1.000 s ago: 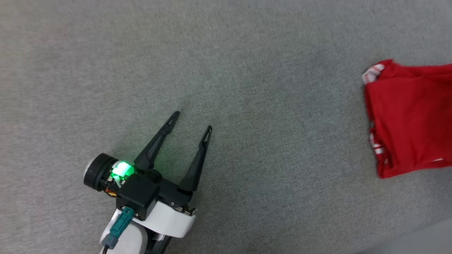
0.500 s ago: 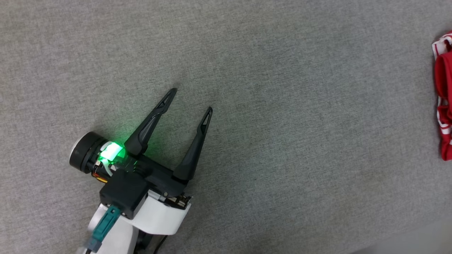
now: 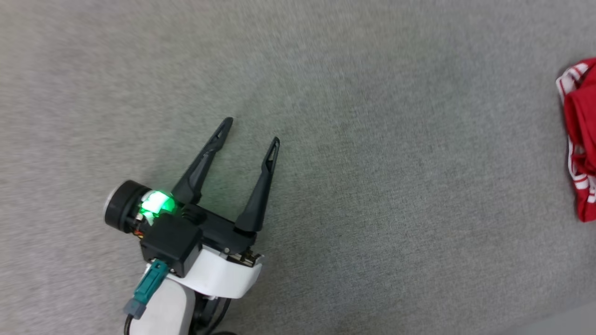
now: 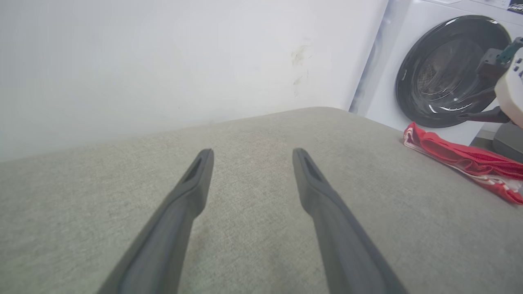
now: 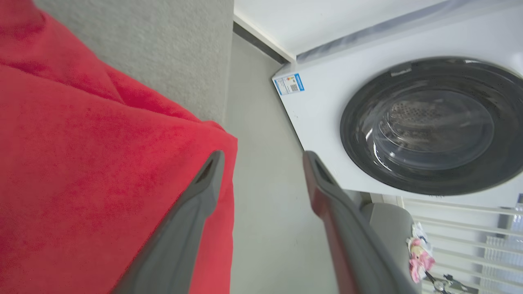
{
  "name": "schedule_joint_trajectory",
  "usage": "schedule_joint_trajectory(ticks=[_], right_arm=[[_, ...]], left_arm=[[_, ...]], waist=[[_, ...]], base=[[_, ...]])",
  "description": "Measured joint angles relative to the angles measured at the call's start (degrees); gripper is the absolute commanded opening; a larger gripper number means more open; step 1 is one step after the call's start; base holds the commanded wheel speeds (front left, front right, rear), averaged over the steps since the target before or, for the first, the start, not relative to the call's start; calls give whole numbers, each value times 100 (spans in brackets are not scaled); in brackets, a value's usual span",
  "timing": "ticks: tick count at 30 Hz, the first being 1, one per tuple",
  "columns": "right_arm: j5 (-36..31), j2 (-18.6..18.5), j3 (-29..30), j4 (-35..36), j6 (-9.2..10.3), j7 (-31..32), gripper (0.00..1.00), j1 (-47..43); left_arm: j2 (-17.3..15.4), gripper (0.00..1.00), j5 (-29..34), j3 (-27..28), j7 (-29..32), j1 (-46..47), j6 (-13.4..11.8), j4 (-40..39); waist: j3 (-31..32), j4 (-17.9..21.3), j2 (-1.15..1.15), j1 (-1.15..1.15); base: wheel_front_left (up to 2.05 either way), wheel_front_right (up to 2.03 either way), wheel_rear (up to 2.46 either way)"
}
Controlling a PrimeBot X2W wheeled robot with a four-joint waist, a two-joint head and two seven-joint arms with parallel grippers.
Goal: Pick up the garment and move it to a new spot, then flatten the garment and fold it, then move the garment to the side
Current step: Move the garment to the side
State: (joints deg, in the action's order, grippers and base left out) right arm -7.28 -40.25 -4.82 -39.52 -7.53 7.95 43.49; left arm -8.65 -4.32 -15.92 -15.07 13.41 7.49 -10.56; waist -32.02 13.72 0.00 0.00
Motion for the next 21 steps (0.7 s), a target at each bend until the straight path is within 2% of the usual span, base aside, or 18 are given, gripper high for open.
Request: schedule_joint_trajectory(ticks=[5, 11, 21], right_arm=[[255, 334, 131, 486, 0, -314, 100, -48], [648, 914, 238, 1361, 0, -808, 100, -684], [1134, 2328, 666, 3169, 2, -1179, 100, -2408]], left_arm=[[191, 100, -57, 225, 0, -197, -9, 169], [341, 100, -99, 583, 0, -482, -18, 241], [416, 100, -91, 1117, 0, -974, -18, 566]], waist=[[529, -176, 0, 0], [1210, -447, 0, 0], [2142, -1018, 0, -2]], base=[[0, 0, 0], [0, 0, 0], [0, 0, 0]])
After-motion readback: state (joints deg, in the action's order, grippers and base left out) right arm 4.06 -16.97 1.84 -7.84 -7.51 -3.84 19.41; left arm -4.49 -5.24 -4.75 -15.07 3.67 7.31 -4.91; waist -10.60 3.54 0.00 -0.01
